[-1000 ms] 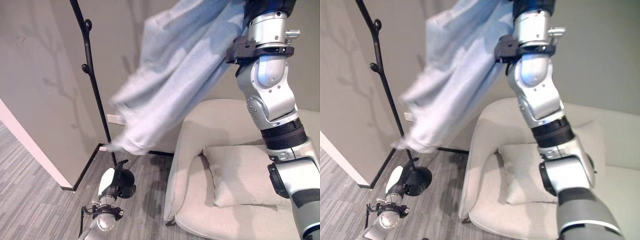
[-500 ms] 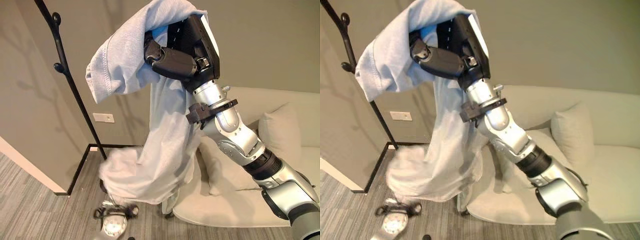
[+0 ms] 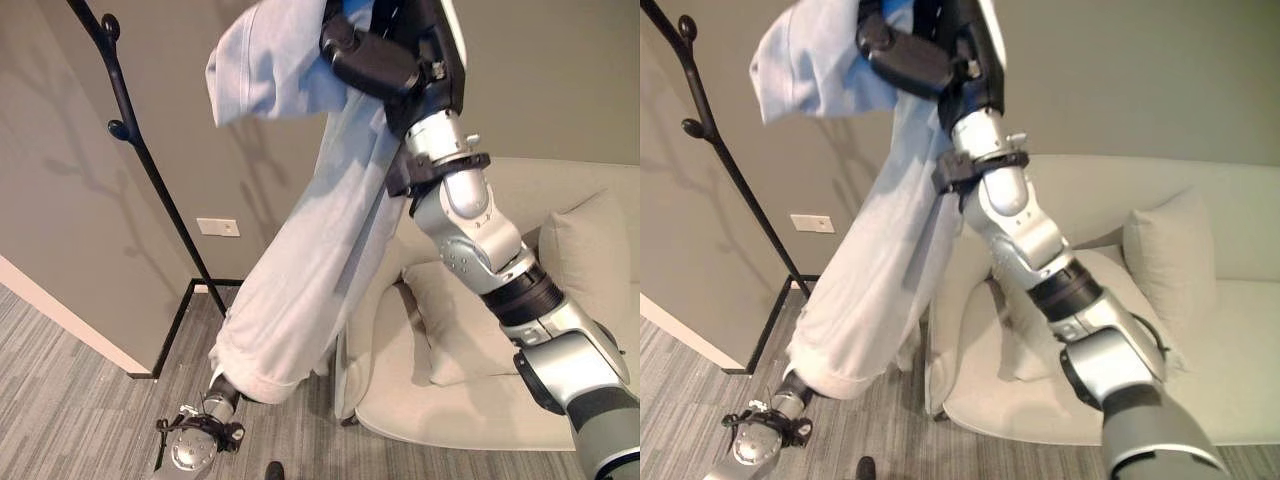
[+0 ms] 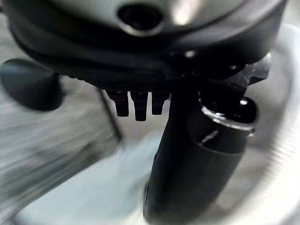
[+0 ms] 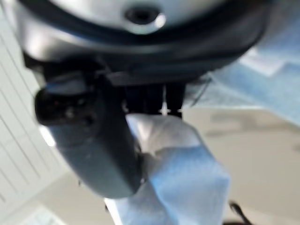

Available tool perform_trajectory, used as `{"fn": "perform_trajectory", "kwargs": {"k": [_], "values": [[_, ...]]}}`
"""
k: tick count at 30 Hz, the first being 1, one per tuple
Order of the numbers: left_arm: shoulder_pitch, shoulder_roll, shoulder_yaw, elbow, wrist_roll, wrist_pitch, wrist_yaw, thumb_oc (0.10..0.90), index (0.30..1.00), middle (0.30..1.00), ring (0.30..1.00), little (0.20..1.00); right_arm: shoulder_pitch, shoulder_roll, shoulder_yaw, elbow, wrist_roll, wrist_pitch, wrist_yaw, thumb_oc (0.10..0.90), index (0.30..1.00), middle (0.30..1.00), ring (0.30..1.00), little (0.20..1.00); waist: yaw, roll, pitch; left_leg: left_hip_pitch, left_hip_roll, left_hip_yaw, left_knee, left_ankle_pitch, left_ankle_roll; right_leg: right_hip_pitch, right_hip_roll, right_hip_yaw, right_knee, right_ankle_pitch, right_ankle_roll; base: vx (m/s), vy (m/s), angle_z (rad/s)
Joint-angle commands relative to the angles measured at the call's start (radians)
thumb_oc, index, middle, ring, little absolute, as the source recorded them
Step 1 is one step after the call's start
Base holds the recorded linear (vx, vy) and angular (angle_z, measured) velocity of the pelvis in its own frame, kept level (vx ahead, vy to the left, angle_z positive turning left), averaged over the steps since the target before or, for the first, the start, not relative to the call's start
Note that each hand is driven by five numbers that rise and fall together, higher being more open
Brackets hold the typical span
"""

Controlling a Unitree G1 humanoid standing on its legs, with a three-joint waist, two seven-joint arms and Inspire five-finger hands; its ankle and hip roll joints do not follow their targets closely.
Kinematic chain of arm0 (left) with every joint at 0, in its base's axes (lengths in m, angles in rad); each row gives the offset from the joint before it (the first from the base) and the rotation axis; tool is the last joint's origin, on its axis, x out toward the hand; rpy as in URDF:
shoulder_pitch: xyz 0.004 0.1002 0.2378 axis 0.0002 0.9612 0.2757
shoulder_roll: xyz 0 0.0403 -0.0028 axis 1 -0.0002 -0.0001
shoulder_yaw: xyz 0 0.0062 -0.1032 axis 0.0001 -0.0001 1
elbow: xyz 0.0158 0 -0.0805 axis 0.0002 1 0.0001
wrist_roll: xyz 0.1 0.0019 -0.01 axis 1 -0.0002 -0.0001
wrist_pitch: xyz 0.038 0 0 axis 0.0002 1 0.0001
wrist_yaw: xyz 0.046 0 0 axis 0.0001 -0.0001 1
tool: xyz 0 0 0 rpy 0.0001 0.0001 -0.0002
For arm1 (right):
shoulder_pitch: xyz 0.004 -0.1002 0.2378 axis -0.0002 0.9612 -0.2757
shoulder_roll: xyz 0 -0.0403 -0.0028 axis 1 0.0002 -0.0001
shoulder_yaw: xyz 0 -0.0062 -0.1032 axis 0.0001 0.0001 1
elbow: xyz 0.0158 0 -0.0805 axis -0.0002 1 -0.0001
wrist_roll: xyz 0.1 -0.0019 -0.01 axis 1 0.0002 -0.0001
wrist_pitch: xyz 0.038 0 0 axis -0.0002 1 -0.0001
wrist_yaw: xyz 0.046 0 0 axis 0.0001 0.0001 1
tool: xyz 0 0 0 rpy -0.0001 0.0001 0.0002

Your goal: Hang the clothes on the sofa on the clothes rack.

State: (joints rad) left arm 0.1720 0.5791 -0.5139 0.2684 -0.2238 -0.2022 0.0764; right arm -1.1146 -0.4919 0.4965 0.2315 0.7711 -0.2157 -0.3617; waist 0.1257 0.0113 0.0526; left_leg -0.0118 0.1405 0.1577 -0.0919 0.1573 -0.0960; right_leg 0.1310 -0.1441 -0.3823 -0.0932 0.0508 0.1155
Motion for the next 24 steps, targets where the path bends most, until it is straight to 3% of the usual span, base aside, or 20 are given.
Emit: {"fn": "perform_trajectory", "kwargs": {"k": [1,6,9,10,15,19,24], "values": [[0.017,0.141,-0.021,-0.111,-0.018,-0.068,-0.123,0.8,0.9,0.9,0.9,0.9,-0.23,0.025,-0.069,0.047,0.014,-0.132,-0.026,0.4,0.3,0.3,0.3,0.3,0.013,-0.026,-0.077,0.082,0.036,0.015,0.005,-0.141,-0.024,-0.055,-0.065,0.023,0.016,0.037,0.063,-0.01,0.07,-0.01],[0.079,0.255,0.0,-0.189,-0.077,-0.059,-0.186,0.8,0.9,0.9,0.9,0.9,-0.249,0.043,-0.065,0.113,0.045,-0.138,-0.013,0.4,0.3,0.3,0.3,0.3,0.019,-0.021,-0.077,0.081,0.031,0.01,0.005,-0.143,-0.022,-0.049,-0.069,0.017,0.016,0.039,0.066,0.0,0.033,0.02],[0.103,0.266,0.062,-0.209,-0.036,-0.078,-0.123,0.8,0.9,0.9,0.9,0.9,-0.254,0.029,-0.059,0.107,0.051,-0.143,-0.012,0.4,0.3,0.3,0.3,0.3,0.031,-0.028,-0.075,0.078,0.029,0.005,0.005,-0.14,-0.021,-0.045,-0.07,0.01,0.016,0.039,0.066,-0.01,0.011,0.06],[0.111,0.233,0.149,-0.221,0.034,-0.1,-0.008,0.8,0.9,0.9,0.9,0.9,-0.239,-0.005,-0.064,0.065,0.033,-0.148,-0.027,0.4,0.3,0.3,0.3,0.3,0.041,-0.035,-0.069,0.079,0.03,-0.001,0.005,-0.143,-0.022,-0.038,-0.07,0.003,0.017,0.033,0.065,0.0,0.0,0.0],[0.067,0.147,0.243,-0.199,0.197,-0.145,0.167,0.8,0.9,0.9,0.9,0.9,-0.158,-0.103,-0.077,-0.049,-0.022,-0.158,-0.041,0.4,0.3,0.3,0.3,0.3,0.048,-0.054,-0.067,0.066,0.025,-0.015,0.005,-0.135,-0.019,-0.039,-0.073,-0.012,0.015,0.036,0.064,-0.01,-0.02,0.13],[-0.016,0.046,0.22,-0.133,0.235,-0.146,0.254,0.8,0.9,0.9,0.9,0.9,-0.14,-0.121,-0.064,-0.101,-0.028,-0.157,-0.044,0.4,0.3,0.3,0.3,0.3,0.043,-0.064,-0.068,0.066,0.022,-0.013,0.005,-0.134,-0.019,-0.039,-0.075,-0.015,0.016,0.035,0.064,0.0,-0.01,0.08],[-0.18,-0.1,0.096,-0.001,0.219,-0.126,0.307,0.8,0.9,0.9,0.9,0.9,-0.143,-0.088,-0.034,-0.155,0.006,-0.171,-0.045,0.4,0.3,0.3,0.3,0.3,0.009,-0.077,-0.073,0.071,0.024,-0.002,0.005,-0.136,-0.017,-0.045,-0.075,-0.005,0.018,0.037,0.062,0.0,-0.006,-0.02]]}}
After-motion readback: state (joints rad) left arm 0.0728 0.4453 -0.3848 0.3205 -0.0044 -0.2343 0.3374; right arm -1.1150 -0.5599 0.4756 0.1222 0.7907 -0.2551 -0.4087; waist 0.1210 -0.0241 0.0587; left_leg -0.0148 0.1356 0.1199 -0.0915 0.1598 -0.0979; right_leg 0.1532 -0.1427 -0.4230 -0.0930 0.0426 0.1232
